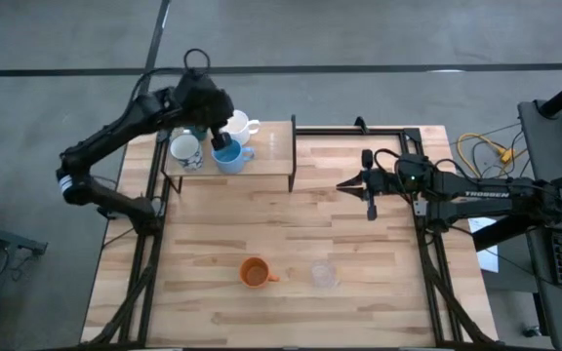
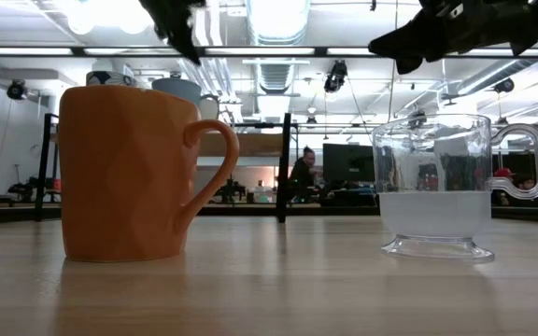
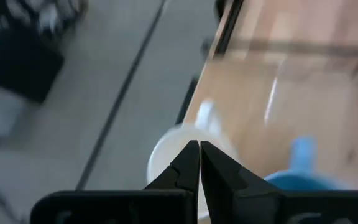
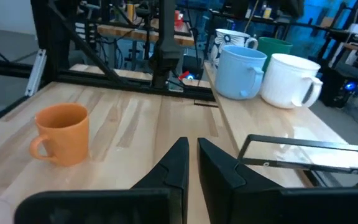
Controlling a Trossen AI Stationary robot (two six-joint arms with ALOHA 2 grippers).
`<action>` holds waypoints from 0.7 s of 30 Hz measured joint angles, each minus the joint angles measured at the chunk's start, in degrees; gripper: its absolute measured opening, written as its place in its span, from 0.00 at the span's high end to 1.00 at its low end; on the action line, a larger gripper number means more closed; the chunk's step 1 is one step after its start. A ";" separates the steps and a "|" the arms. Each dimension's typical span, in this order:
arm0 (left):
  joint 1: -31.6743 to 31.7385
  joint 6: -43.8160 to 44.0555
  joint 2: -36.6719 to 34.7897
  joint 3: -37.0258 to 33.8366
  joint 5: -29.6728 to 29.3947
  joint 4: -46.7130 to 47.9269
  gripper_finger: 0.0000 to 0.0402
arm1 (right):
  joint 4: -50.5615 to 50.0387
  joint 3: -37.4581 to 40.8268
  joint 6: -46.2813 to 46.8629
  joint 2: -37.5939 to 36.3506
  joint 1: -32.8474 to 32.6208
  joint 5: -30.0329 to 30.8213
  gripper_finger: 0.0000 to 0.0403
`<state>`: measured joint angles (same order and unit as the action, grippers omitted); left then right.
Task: Stack small to large cups/mugs on shelf
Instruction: Put the white mug on the shelf
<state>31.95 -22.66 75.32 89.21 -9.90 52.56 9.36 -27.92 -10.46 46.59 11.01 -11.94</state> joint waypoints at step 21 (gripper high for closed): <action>-33.75 7.37 -20.53 -29.14 -1.12 -37.77 1.00 | 7.78 -2.54 3.09 10.94 -17.32 18.29 0.94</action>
<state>-1.80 -15.29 54.79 60.07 -11.03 14.78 17.15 -30.46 -7.38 57.53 -6.31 6.35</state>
